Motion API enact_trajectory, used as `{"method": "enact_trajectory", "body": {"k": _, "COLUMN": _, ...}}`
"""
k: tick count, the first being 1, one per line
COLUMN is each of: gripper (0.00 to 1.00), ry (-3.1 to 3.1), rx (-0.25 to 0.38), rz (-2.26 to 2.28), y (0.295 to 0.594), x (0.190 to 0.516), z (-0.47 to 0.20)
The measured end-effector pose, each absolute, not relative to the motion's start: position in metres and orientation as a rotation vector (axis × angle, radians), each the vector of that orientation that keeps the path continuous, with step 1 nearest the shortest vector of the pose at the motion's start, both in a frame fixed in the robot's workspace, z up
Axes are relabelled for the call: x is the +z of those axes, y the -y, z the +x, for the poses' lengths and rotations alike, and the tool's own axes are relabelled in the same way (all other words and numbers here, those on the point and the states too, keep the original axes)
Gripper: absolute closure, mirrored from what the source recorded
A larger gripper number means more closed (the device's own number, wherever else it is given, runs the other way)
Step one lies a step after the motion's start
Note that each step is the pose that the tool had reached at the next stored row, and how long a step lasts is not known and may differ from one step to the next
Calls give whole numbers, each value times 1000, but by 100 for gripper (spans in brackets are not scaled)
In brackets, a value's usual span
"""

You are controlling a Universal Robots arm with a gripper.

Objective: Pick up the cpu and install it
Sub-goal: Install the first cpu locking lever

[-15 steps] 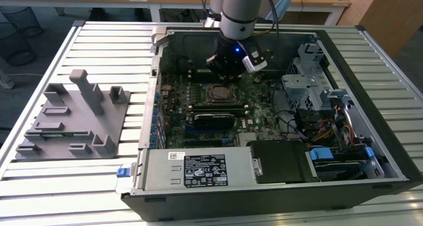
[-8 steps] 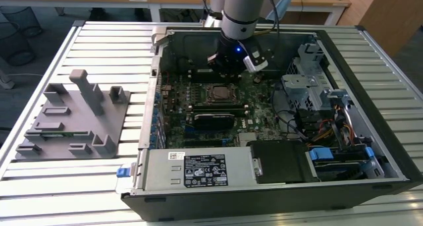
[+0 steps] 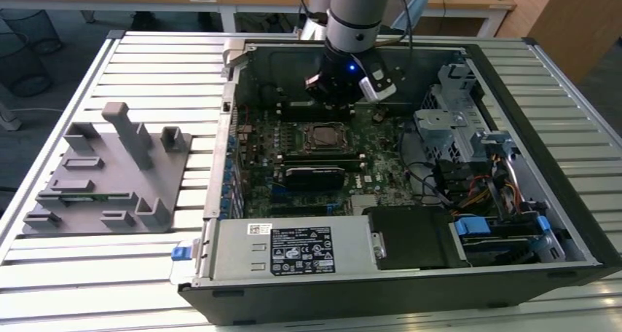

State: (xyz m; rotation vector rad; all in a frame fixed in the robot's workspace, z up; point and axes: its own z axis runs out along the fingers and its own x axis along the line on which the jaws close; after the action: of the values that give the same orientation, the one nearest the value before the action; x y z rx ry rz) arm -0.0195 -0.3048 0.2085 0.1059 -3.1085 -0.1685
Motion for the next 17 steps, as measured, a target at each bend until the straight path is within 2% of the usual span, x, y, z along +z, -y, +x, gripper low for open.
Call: {"method": "enact_trajectory", "body": {"k": 17, "gripper": 89, "ry": 3108, "rx": -168, "rz": 106, "y": 313, "x": 209, "z": -20}}
